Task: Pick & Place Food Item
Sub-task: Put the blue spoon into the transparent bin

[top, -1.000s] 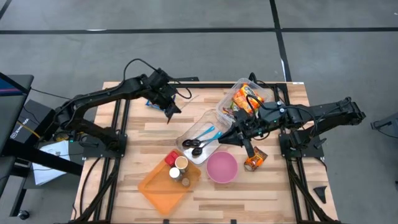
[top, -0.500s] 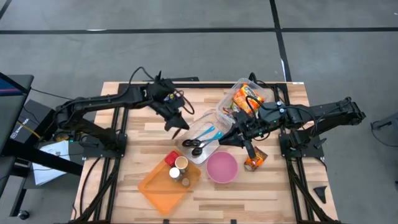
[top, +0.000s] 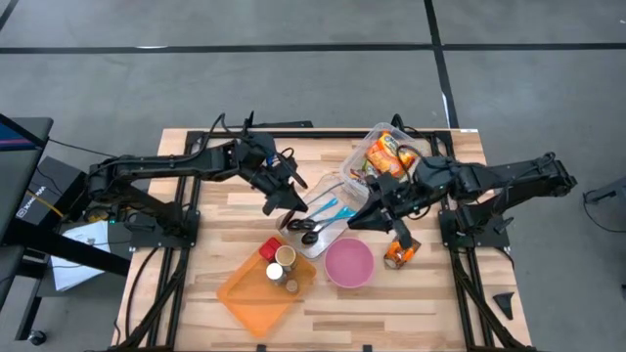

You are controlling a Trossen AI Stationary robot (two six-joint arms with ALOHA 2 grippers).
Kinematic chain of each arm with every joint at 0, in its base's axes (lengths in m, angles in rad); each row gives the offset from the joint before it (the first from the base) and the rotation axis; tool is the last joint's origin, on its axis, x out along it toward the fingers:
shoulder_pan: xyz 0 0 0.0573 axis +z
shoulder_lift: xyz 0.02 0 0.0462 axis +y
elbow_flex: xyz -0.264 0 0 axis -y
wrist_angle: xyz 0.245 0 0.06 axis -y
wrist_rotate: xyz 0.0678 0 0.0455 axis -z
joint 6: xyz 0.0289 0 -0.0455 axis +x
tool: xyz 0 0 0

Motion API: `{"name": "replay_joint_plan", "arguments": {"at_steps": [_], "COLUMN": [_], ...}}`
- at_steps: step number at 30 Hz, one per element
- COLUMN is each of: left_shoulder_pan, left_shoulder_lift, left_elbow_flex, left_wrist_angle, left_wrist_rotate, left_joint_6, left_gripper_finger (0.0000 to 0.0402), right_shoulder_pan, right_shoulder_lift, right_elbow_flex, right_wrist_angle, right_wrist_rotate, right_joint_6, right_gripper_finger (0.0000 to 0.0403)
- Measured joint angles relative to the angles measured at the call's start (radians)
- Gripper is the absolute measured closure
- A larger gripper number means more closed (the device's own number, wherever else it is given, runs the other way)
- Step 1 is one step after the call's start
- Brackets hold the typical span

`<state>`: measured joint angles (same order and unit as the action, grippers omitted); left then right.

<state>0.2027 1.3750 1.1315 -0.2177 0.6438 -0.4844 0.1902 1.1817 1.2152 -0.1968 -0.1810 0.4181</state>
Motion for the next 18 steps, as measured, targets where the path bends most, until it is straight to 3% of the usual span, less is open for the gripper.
{"name": "replay_joint_plan", "arguments": {"at_steps": [8,18], "left_shoulder_pan": [0.0,0.0], "left_shoulder_lift": [0.052,0.252], "left_elbow_flex": [0.002,0.001], "left_wrist_angle": [0.018,0.064], "left_wrist_rotate": [-0.04,-0.045], "left_joint_6": [-0.004,-0.012], "left_gripper_finger": [0.0396,0.0396], "right_shoulder_pan": [0.0,0.0], "right_shoulder_lift": [-0.036,-0.077], "right_elbow_flex": [0.0,0.0], "right_wrist_angle": [0.045,0.06], "right_wrist_rotate": [-0.007,-0.007], "right_joint_6": [-0.036,-0.054], "right_gripper_finger": [0.0361,0.0361]}}
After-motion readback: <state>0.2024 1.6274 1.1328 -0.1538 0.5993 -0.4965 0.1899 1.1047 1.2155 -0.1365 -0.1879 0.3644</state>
